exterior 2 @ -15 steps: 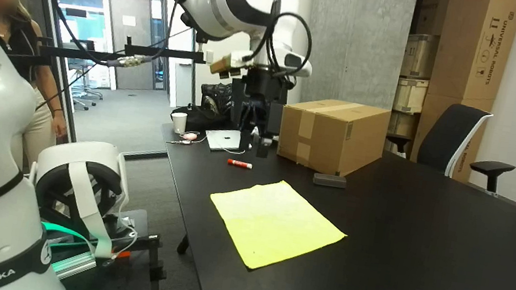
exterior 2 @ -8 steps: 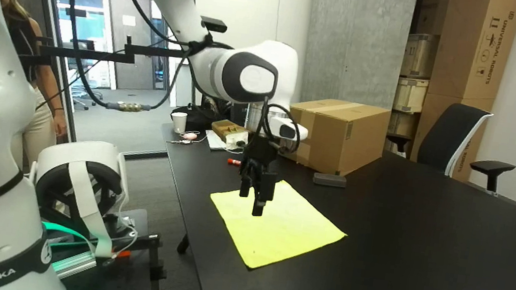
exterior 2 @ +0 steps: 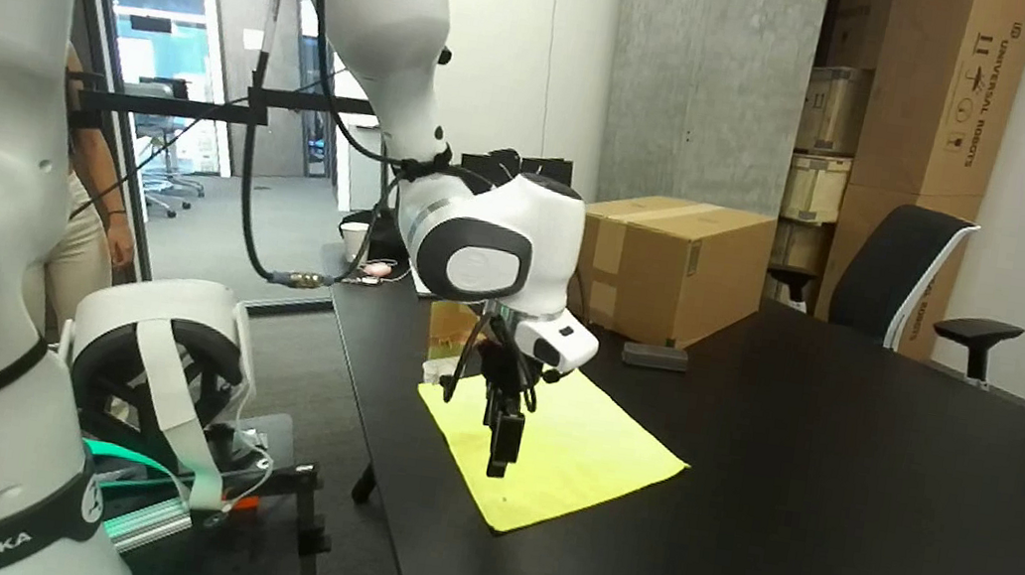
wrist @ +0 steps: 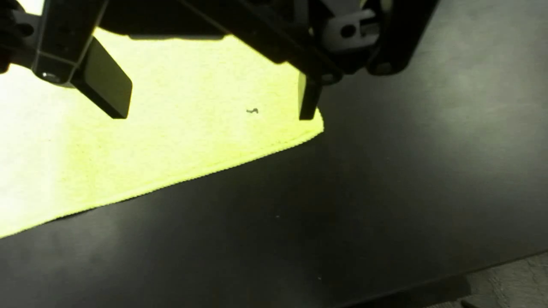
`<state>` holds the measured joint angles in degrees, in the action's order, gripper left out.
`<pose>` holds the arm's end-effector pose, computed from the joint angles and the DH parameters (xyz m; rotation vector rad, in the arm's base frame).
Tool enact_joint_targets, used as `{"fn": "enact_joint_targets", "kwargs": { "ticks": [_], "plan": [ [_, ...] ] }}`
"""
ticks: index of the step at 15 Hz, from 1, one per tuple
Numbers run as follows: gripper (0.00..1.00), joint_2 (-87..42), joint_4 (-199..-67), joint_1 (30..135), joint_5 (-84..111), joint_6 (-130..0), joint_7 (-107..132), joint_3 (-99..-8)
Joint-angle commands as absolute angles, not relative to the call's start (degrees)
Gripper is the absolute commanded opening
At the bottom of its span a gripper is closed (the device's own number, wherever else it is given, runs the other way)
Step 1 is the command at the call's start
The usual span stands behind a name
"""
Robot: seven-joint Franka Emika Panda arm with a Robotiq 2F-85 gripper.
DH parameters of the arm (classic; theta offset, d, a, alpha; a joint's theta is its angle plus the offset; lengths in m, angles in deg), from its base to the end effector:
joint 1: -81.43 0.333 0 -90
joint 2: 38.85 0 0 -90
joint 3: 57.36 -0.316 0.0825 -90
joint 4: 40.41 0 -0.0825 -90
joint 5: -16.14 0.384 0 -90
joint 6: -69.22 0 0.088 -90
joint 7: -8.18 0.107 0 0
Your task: Fold the yellow cloth
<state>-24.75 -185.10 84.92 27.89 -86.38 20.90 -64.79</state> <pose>0.4469 0.0819 0.1800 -3.0231 0.3395 0.1184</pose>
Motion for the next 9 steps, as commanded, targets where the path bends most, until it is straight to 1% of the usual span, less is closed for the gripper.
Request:
{"fn": "enact_joint_targets", "kwargs": {
  "ticks": [1, 4, 6, 9],
  "plan": [
    [1.0, -20.8, -185.9, 83.2, 38.4, -96.5, 15.1, -69.2],
    [1.0, -18.8, -186.5, 80.6, 43.4, -100.5, 11.5, -73.4],
    [1.0, -18.2, -187.4, 80.1, 43.5, -101.3, 11.5, -74.2],
    [1.0, -19.8, -190.0, 82.0, 40.4, -100.4, 14.5, -71.4]
  ]
}}
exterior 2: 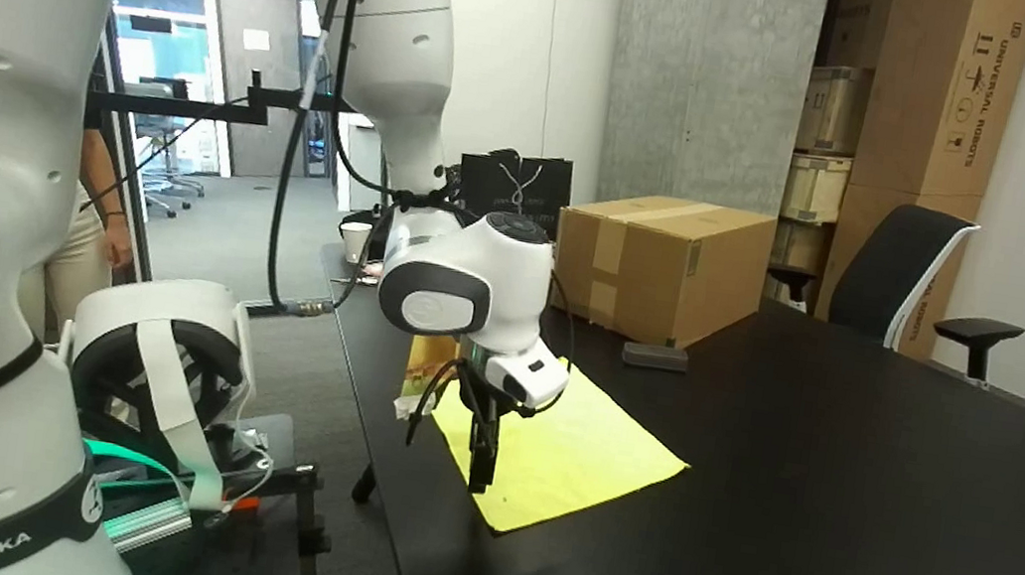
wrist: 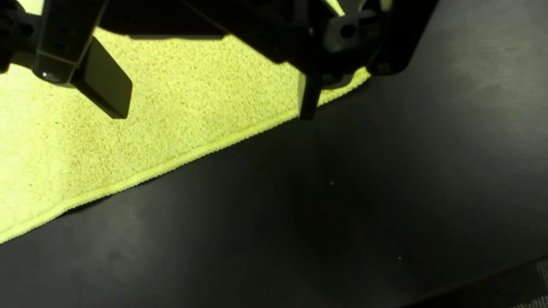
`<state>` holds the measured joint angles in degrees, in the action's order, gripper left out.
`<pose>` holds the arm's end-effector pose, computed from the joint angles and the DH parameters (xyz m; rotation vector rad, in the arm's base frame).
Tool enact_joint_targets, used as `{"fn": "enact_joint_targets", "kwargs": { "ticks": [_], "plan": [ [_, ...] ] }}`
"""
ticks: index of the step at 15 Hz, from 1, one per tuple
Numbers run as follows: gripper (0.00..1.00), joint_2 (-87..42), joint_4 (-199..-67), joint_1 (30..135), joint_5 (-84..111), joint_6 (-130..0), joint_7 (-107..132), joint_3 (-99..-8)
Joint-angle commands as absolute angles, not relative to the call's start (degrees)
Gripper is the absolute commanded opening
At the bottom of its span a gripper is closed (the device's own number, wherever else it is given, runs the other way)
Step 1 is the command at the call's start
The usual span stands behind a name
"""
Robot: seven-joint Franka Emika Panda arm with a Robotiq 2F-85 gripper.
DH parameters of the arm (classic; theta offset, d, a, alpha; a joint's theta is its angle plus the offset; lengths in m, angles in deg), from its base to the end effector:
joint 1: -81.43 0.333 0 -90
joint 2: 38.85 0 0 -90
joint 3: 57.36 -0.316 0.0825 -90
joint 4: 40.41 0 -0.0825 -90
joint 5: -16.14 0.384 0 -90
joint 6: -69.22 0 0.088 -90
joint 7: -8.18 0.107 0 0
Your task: Fold the yellow cloth
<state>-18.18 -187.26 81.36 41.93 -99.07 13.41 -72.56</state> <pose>0.4268 0.0975 0.1385 -2.9267 0.4208 0.0405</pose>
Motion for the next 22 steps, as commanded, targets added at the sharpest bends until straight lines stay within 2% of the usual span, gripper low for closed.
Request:
{"fn": "enact_joint_targets", "kwargs": {
  "ticks": [1, 7, 15, 22],
  "plan": [
    [1.0, -20.3, -190.9, 83.0, 39.3, -100.4, 15.6, -70.0],
    [1.0, -20.0, -192.2, 88.0, 32.1, -100.2, 22.8, -61.5],
    [1.0, -15.4, -184.6, 84.4, 33.8, -99.0, 23.7, -61.6],
    [1.0, -9.5, -175.3, 82.6, 33.3, -93.0, 24.1, -60.1]
  ]
}}
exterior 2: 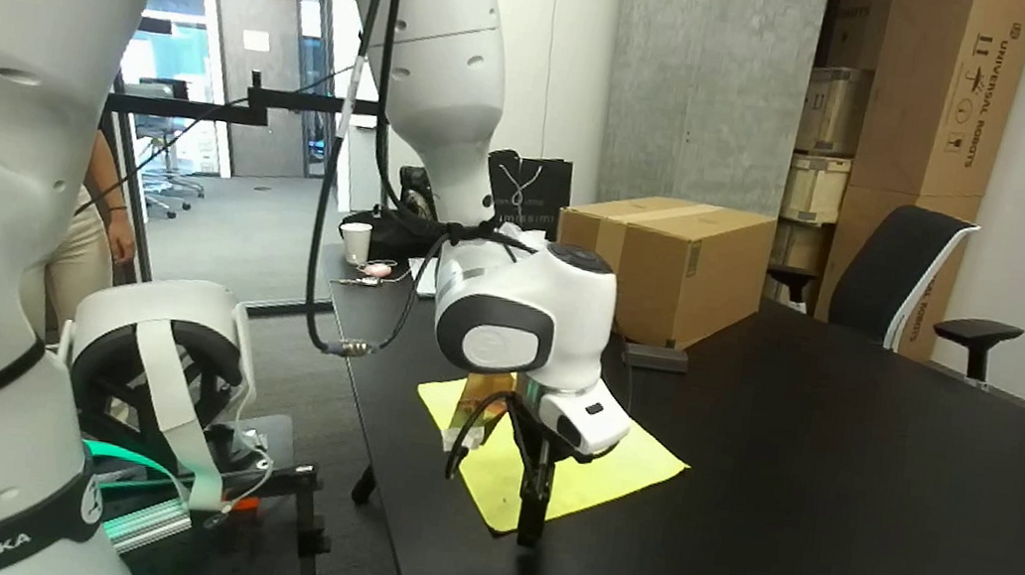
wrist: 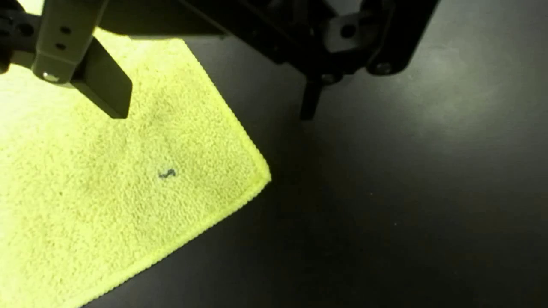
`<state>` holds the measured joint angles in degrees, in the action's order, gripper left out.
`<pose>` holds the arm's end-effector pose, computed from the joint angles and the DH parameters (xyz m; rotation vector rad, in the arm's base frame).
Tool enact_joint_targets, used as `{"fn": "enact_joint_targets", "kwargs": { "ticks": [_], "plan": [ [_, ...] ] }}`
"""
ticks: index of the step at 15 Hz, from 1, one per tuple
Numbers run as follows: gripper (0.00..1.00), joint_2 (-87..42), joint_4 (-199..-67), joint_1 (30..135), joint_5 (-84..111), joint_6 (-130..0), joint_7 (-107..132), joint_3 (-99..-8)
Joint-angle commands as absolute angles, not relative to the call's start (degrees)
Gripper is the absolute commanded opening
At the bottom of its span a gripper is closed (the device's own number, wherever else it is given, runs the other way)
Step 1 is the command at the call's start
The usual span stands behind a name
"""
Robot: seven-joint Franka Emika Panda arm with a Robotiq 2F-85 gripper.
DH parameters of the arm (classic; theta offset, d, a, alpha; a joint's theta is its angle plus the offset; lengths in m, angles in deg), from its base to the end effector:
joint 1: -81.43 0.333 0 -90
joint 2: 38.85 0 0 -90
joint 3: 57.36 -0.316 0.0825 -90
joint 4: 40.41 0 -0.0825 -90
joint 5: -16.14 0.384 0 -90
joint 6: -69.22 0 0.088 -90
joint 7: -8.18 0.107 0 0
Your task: Fold the yellow cloth
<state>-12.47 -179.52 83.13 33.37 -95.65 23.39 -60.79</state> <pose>0.4742 0.0283 0.1197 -2.9574 0.7128 0.0480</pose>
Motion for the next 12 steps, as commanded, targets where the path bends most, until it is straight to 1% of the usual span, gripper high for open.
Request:
{"fn": "enact_joint_targets", "kwargs": {
  "ticks": [1, 12],
  "plan": [
    [1.0, -9.0, -174.5, 82.6, 33.2, -92.3, 24.2, -59.8],
    [1.0, -10.1, -169.8, 80.2, 33.3, -82.2, 19.5, -60.8]
  ]
}}
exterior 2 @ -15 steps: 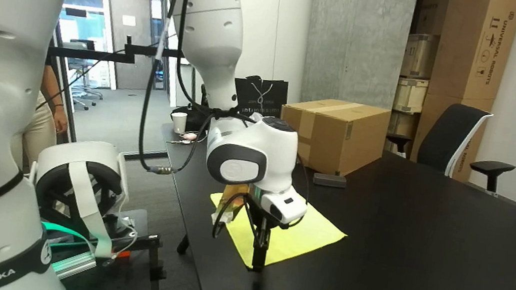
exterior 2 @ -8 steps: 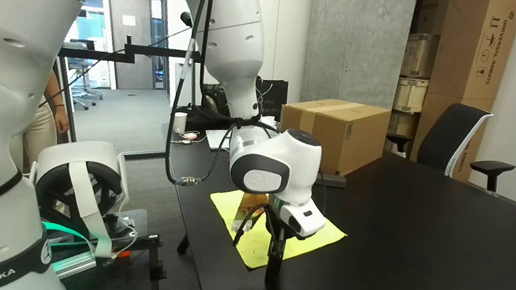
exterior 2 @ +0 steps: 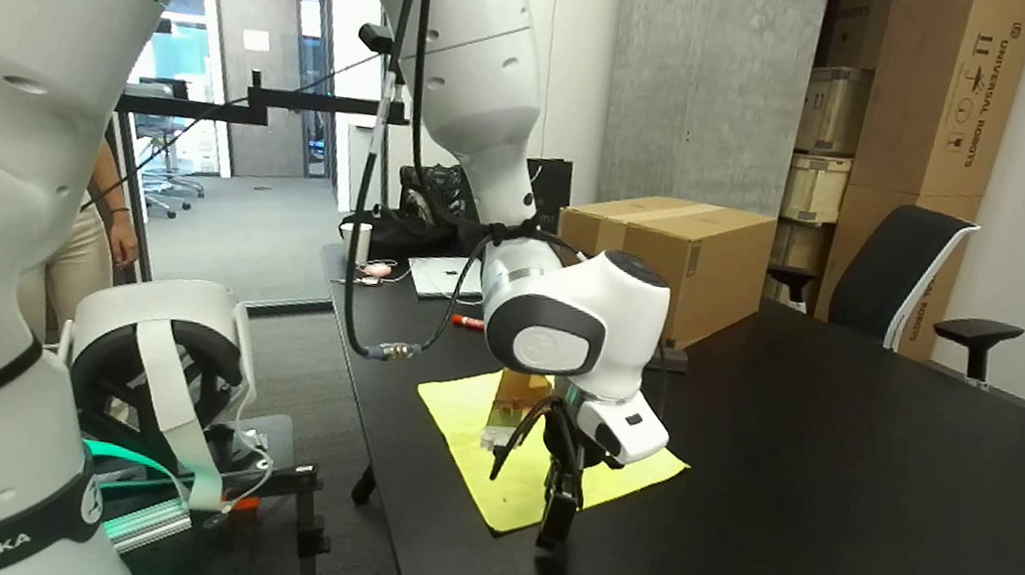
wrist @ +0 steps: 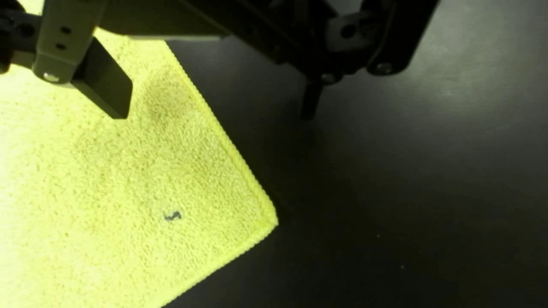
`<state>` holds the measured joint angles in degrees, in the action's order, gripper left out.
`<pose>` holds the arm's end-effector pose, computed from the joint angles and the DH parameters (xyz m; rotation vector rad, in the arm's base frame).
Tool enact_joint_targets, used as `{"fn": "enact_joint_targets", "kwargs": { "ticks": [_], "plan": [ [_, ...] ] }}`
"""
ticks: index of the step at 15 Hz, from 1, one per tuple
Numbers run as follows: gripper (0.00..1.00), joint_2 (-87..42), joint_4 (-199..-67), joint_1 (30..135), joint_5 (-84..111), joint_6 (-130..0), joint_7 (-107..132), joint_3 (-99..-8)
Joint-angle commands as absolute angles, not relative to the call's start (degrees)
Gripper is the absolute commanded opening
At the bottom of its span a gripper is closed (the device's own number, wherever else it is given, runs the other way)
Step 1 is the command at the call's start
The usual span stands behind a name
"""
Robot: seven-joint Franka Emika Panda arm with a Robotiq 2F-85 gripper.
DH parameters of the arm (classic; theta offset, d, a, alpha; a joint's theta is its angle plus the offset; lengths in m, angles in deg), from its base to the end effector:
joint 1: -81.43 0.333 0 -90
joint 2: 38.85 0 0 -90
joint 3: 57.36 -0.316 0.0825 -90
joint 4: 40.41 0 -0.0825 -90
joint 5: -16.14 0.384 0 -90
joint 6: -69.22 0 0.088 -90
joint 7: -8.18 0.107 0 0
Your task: Fold the yellow cloth
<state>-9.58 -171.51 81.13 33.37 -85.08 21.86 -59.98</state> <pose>0.5079 0.0127 0.1182 -2.9271 0.7183 0.1892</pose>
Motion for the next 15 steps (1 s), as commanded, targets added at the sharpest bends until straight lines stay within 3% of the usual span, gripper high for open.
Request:
{"fn": "enact_joint_targets", "kwargs": {
  "ticks": [1, 8, 15],
  "plan": [
    [1.0, -10.1, -169.3, 80.1, 33.5, -81.7, 18.9, -61.1],
    [1.0, -8.7, -167.9, 79.7, 35.1, -79.5, 14.9, -64.1],
    [1.0, -8.7, -169.1, 83.2, 30.3, -77.1, 18.9, -60.2]
  ]
}}
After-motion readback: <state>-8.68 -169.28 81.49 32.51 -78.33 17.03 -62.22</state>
